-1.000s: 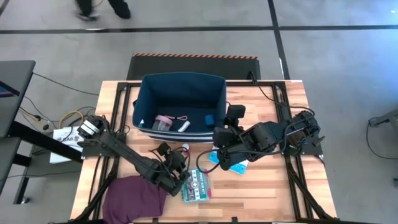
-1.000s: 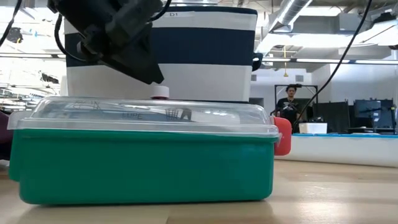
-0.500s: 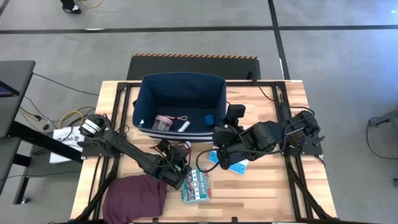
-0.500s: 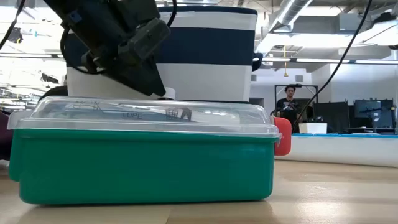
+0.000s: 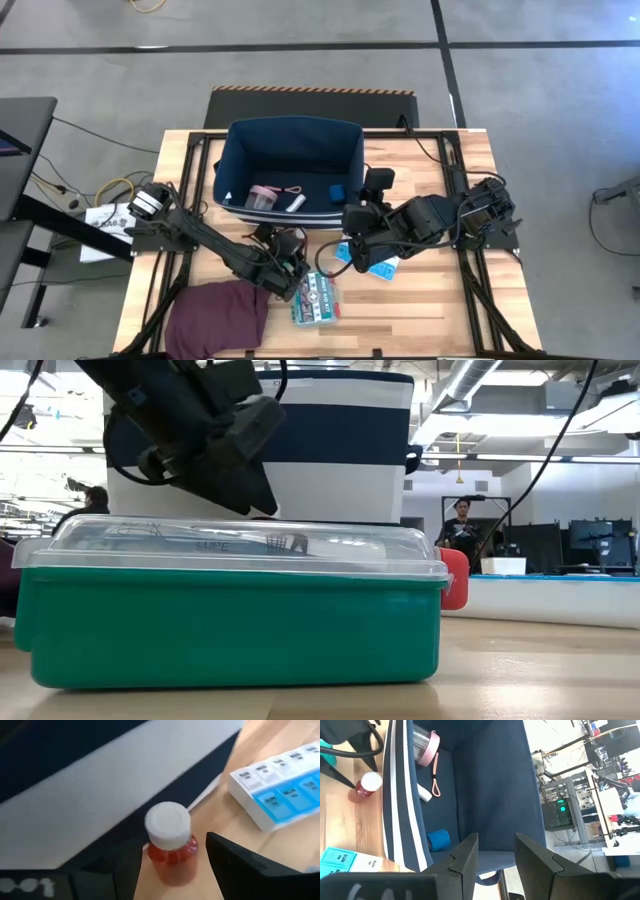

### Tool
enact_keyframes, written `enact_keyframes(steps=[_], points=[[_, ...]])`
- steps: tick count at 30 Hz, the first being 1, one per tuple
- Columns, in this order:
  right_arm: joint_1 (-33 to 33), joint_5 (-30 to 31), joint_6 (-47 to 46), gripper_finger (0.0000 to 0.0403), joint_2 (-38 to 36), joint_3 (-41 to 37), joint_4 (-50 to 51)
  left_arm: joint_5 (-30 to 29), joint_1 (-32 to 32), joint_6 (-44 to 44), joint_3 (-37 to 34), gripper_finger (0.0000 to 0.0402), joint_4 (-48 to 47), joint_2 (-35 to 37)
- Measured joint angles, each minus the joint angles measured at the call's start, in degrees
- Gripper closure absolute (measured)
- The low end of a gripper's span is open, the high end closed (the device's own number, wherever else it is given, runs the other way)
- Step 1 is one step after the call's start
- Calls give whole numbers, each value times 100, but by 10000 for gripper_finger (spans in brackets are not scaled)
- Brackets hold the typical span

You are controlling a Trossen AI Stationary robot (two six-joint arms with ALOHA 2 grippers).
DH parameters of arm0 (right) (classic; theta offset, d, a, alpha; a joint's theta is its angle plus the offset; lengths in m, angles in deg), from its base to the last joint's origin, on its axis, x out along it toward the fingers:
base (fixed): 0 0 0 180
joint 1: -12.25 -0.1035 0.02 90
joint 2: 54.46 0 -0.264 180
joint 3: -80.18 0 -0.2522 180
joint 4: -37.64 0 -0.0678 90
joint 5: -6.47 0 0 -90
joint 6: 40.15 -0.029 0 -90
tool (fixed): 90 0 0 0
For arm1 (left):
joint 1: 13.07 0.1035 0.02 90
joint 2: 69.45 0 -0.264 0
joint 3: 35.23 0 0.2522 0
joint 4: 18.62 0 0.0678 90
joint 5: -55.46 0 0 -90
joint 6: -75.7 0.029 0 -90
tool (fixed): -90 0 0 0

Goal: Pick & place medical supplies in basket/bin
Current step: Put the red pill bottle into the blue bin

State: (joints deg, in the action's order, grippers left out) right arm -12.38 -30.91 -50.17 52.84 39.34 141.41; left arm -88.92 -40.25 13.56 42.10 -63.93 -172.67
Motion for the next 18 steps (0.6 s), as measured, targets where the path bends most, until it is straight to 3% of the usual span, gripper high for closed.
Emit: enact_keyframes(steps=[18], points=[[0, -2, 2, 285, 2, 0, 0, 38, 422, 177, 0, 194, -15, 0]])
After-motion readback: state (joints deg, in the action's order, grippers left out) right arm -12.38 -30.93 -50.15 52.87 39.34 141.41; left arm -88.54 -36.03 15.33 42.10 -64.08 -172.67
